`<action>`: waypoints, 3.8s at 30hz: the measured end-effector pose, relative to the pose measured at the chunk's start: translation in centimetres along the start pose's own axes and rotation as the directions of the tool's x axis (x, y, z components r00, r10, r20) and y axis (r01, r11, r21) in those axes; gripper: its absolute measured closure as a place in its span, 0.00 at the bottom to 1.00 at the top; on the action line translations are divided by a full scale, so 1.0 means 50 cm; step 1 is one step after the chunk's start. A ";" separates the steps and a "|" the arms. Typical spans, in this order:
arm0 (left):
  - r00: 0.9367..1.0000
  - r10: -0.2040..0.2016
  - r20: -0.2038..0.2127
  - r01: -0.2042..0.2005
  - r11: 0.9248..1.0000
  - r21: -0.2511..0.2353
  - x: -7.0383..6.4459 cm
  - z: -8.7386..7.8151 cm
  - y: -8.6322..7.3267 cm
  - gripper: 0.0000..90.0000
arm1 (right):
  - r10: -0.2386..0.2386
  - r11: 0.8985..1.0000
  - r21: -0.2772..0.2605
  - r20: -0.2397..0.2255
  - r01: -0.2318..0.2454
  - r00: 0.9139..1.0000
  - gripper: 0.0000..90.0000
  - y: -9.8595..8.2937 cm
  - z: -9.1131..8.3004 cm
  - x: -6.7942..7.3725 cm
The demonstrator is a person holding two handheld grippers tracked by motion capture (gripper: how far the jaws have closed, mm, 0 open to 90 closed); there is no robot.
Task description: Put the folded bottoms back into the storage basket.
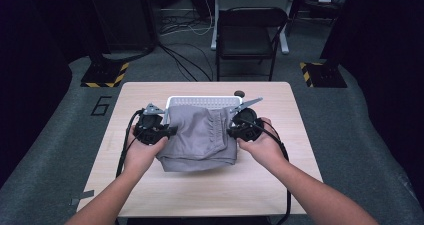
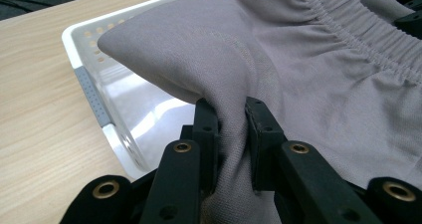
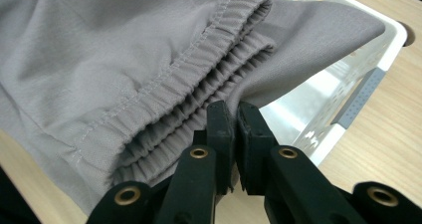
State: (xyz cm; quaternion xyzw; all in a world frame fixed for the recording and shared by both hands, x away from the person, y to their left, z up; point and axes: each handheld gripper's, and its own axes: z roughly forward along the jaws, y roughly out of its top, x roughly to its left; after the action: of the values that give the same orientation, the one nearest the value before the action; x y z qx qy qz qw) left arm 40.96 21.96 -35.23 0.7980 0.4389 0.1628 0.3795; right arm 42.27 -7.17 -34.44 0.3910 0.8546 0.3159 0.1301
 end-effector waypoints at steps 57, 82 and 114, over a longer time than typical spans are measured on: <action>0.997 -0.048 -0.052 0.047 0.999 -0.018 0.092 0.096 0.106 0.86 | 0.121 0.992 -0.048 0.131 -0.115 0.984 0.95 0.113 0.081 -0.096; 0.996 -0.068 -0.060 0.069 0.998 0.008 0.112 0.178 0.091 0.86 | 0.174 0.985 -0.018 0.147 -0.173 0.974 0.95 0.100 0.141 -0.130; 0.993 -0.098 -0.064 0.103 0.992 0.078 0.122 0.251 0.034 0.86 | 0.172 0.983 0.033 0.157 -0.179 0.972 0.95 0.060 0.216 -0.139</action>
State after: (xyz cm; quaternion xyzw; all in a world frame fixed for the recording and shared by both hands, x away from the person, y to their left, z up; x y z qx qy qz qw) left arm 52.82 20.59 -42.68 0.7846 0.4958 0.1493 0.3410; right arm 53.68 -6.18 -40.96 0.4911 0.8114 0.2749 0.1580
